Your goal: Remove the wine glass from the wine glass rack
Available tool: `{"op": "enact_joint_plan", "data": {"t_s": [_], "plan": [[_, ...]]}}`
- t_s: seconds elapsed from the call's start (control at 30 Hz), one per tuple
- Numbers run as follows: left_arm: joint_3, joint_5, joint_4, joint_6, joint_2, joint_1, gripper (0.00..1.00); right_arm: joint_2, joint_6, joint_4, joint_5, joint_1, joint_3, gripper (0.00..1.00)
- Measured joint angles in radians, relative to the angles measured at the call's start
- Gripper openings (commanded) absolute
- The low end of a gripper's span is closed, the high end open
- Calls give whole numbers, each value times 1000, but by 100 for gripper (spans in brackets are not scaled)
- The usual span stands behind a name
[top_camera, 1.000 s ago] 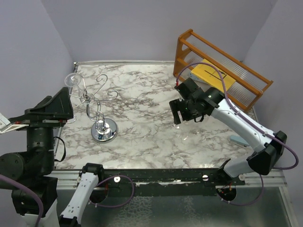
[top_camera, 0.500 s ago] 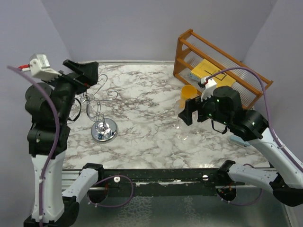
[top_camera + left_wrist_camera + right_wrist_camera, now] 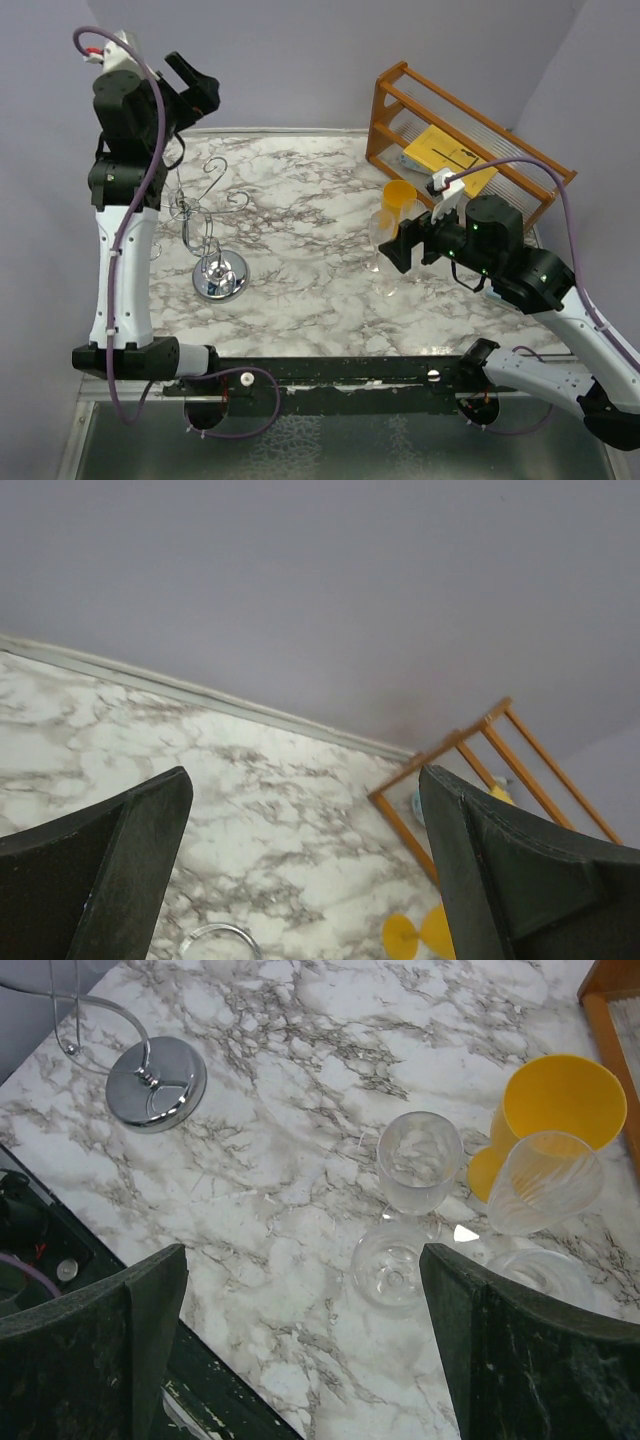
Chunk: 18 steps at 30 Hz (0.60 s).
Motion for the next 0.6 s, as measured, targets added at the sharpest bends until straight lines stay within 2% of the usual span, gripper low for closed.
{"op": "enact_joint_plan", "data": {"t_s": [0.07,0.17,0.3,0.47,0.6], "plan": [[38,54,9,-7,39,84,99,-7,-8,10,-3,0,-13,100],[49,179,27,-60,80,281,99,-10,-18,14,-3,0,-26,100],[-8,302,43,-134,91,484,99,-9,-34,31,-4,0,-39,100],[-126,382,5,-181,-11,602,96,-1,-46,61,-17,0,-56,100],[-203,388,-48,-178,-143,671,92,7,-51,83,-42,0,-79,100]]}}
